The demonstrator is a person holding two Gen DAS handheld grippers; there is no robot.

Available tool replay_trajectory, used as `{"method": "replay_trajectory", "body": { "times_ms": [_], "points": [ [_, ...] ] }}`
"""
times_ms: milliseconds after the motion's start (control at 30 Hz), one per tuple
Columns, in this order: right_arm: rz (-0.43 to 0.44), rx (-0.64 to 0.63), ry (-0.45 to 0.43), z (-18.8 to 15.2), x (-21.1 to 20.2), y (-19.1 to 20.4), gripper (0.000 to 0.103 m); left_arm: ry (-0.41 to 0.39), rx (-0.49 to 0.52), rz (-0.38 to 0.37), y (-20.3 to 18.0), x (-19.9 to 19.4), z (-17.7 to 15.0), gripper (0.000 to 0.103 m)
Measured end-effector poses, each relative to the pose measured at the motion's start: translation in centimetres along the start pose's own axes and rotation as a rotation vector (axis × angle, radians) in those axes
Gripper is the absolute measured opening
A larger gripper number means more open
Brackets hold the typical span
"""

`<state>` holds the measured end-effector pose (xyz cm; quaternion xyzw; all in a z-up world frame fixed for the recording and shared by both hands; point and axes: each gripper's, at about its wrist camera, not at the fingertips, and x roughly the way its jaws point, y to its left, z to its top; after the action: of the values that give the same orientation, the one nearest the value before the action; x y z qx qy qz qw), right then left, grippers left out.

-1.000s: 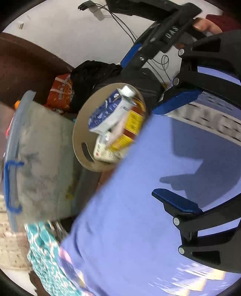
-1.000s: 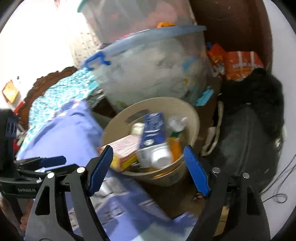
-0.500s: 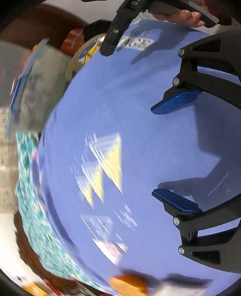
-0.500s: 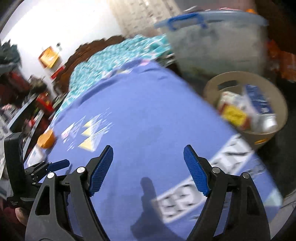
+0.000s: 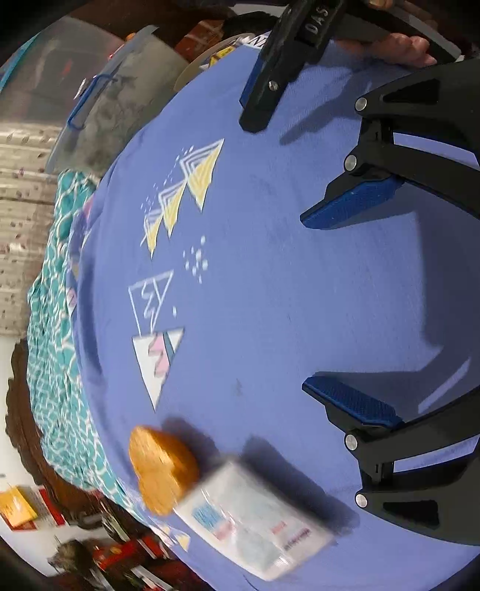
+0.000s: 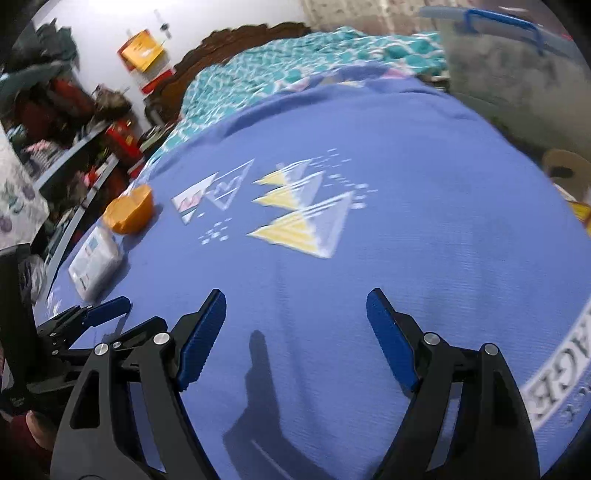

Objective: Collect trash
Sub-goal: 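Move both open tools back over the bed toward the tissue pack and peel, then grasp the white tissue pack with the left tool while the right tool grasps the orange peel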

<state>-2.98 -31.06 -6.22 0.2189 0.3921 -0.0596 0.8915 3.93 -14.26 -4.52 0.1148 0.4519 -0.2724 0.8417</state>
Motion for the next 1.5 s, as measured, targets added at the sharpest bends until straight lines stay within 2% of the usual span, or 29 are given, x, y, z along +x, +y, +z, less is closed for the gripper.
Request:
{"method": "replay_trajectory", "body": {
  "times_ms": [200, 333, 433, 500, 567, 600, 667, 767, 933, 1100, 1133, 1167, 1233, 1300, 1367, 1433, 1500],
  "points": [
    [0.006, -0.110, 0.013, 0.0, 1.8, 3.8, 0.079, -0.016, -0.054, 0.023, 2.2, -1.0, -0.8, 0.078],
    [0.009, -0.115, 0.014, -0.1, 1.7, 3.8, 0.079, -0.044, -0.055, 0.023, 3.3, -2.6, -1.3, 0.078],
    [0.029, -0.090, 0.007, -0.2, 1.3, 3.1, 0.079, -0.095, -0.065, 0.022, 5.0, -4.7, -1.7, 0.078],
    [0.035, -0.086, 0.006, -0.2, 1.3, 3.0, 0.079, -0.137, -0.075, 0.052, 6.3, -6.1, -1.7, 0.081],
    [0.035, -0.087, 0.007, -0.1, 1.3, 3.1, 0.079, -0.188, -0.079, 0.136, 8.1, -7.3, -1.4, 0.095],
    [0.036, -0.086, 0.006, -0.1, 1.3, 3.0, 0.079, -0.198, -0.080, 0.170, 8.7, -7.5, -1.2, 0.094],
    [0.041, -0.083, 0.005, -0.1, 1.3, 3.0, 0.079, -0.181, -0.099, 0.238, 10.6, -7.2, -0.6, 0.094],
    [0.050, -0.075, 0.003, 0.0, 1.4, 2.9, 0.079, -0.144, -0.087, 0.273, 11.8, -6.0, 0.0, 0.094],
    [0.057, -0.070, 0.001, 0.0, 1.3, 2.8, 0.079, -0.116, 0.043, 0.306, 10.5, -3.9, 0.5, 0.094],
    [0.064, -0.064, -0.001, 0.0, 1.3, 2.7, 0.079, -0.070, 0.092, 0.343, 10.6, -1.1, 1.3, 0.094],
    [0.062, -0.066, 0.000, 0.0, 1.3, 2.8, 0.079, -0.049, 0.088, 0.351, 10.8, -0.5, 1.3, 0.085],
    [0.060, -0.068, 0.001, 0.0, 1.3, 2.8, 0.079, -0.031, 0.078, 0.331, 11.1, -0.2, 1.3, 0.070],
    [0.050, -0.078, 0.006, 0.0, 1.3, 3.0, 0.079, -0.039, 0.030, 0.273, 11.7, -1.0, 1.2, 0.066],
    [0.047, -0.095, 0.013, 0.3, 1.6, 3.3, 0.076, -0.060, -0.019, 0.245, 12.2, -2.3, 0.5, 0.065],
    [0.079, -0.113, 0.039, 0.9, 2.3, 4.2, 0.068, -0.075, -0.081, 0.205, 12.7, -3.5, -0.4, 0.065],
    [0.130, -0.110, 0.067, 1.8, 3.2, 5.2, 0.064, -0.086, -0.133, 0.160, 13.0, -4.6, -1.6, 0.065],
    [0.186, -0.137, 0.063, 3.1, 3.9, 7.4, 0.064, -0.098, -0.157, 0.157, 12.9, -5.1, -2.9, 0.066]
  ]
}}
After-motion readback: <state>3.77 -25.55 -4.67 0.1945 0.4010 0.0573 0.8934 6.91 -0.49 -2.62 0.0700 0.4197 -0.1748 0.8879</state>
